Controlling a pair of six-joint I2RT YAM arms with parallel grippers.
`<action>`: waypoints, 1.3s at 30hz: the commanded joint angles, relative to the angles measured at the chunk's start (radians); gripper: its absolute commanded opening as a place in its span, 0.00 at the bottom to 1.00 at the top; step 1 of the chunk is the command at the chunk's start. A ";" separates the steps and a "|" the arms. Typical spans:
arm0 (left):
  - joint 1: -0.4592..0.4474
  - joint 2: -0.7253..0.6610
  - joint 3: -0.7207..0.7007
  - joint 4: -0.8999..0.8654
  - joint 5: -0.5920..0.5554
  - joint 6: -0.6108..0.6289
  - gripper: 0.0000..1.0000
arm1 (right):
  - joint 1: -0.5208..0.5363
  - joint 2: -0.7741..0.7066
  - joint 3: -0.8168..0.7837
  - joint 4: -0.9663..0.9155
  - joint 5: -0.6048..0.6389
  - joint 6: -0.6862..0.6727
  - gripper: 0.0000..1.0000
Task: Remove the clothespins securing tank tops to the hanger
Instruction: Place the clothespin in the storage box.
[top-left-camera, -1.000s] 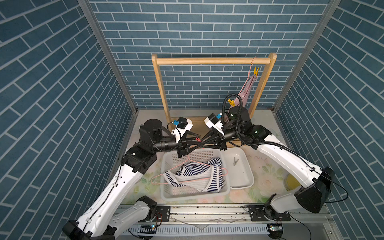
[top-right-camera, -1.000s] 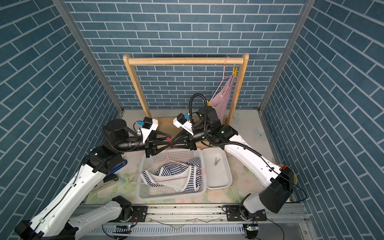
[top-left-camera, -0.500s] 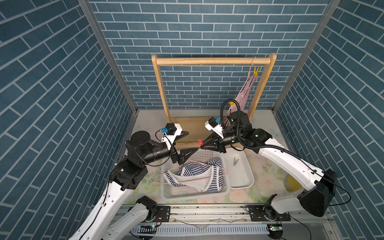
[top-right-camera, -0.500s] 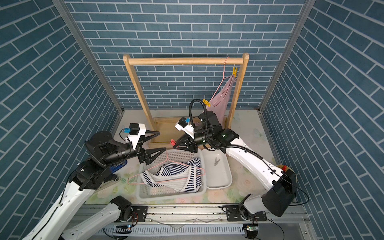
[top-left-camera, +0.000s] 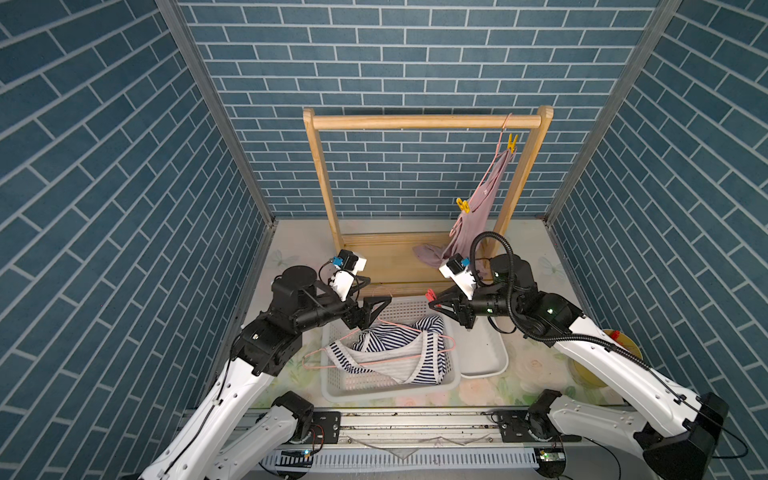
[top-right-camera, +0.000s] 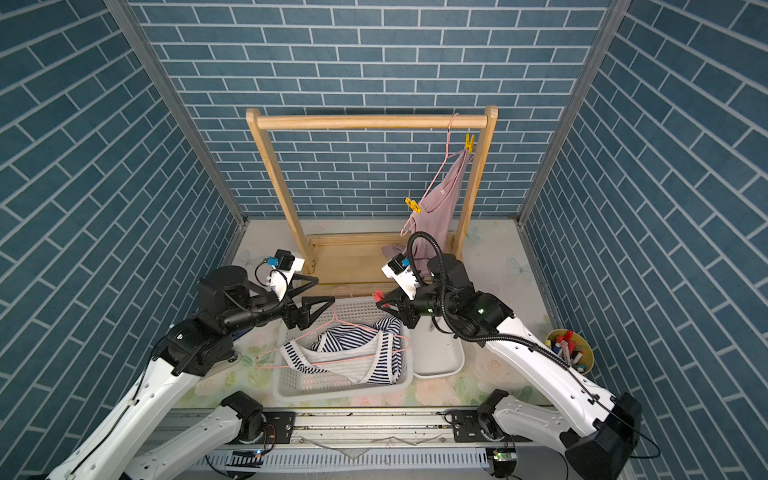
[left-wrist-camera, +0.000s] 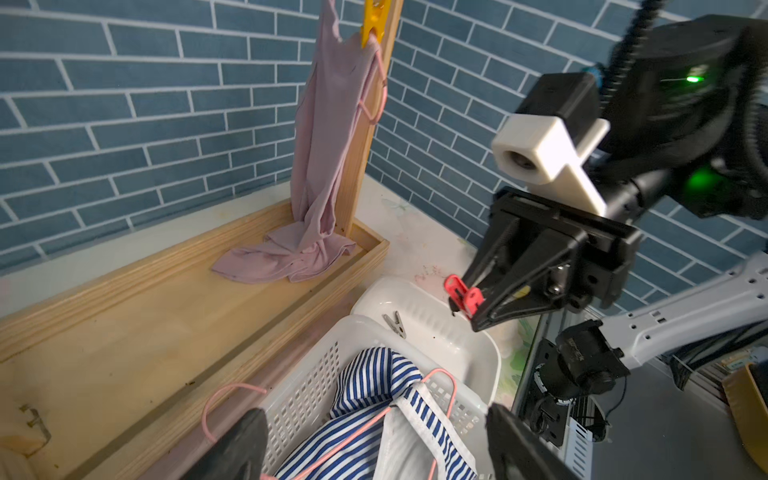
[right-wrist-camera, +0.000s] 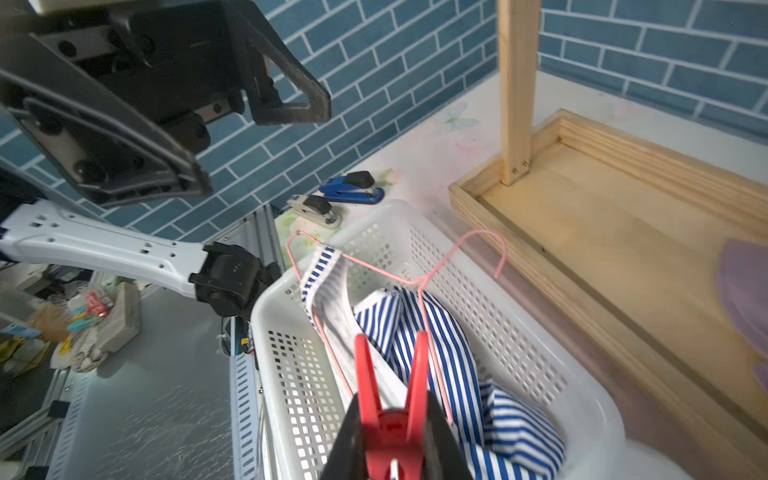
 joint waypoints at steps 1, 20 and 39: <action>-0.003 0.032 -0.015 -0.065 -0.098 -0.078 0.83 | -0.006 -0.068 -0.084 0.013 0.179 0.132 0.00; -0.003 0.157 -0.076 -0.109 -0.305 -0.236 0.81 | -0.007 -0.210 -0.320 -0.036 0.687 0.359 0.00; -0.003 0.328 -0.071 -0.094 -0.318 -0.270 0.76 | -0.038 0.019 -0.319 -0.033 0.721 0.381 0.00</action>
